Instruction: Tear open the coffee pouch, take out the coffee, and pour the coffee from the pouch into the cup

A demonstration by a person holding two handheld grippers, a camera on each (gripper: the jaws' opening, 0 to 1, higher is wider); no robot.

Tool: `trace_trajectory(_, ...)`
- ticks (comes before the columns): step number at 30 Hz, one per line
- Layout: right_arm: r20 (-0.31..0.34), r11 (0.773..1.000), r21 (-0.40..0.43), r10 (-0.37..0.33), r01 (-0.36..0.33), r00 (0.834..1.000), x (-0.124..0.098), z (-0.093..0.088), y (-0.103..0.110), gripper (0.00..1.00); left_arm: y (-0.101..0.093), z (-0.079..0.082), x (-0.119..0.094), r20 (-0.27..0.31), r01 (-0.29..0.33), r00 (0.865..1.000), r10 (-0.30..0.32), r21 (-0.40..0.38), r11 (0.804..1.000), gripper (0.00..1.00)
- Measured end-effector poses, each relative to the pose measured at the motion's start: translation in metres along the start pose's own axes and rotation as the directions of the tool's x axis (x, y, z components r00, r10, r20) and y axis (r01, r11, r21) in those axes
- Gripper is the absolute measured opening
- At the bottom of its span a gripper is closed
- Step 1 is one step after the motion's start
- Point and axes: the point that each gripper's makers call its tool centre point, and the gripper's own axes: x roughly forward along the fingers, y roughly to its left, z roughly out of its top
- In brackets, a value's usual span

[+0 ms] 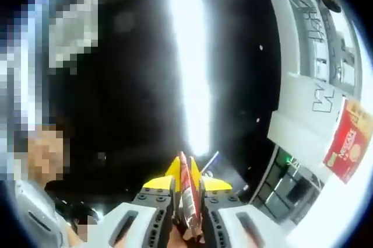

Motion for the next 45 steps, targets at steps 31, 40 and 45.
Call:
trace_trajectory(31,-0.183,0.999,-0.052,-0.005,-0.005,0.983,-0.003,-0.009,-0.012,0.1,0.007,-0.024,-0.018,-0.1,0.0,0.995,0.0,-0.007,1.0,0.22)
trace_trajectory(40,-0.44,0.995,-0.098,-0.051,0.009,0.897,-0.03,-0.028,-0.023,0.1,0.015,-0.045,-0.05,-0.17,-0.045,0.984,0.047,0.019,0.999,0.26)
trace_trajectory(45,-0.552,0.988,-0.155,-0.069,-0.02,0.831,-0.033,-0.033,-0.016,0.1,0.011,-0.051,-0.061,-0.182,-0.034,0.983,0.034,0.006,0.999,0.29)
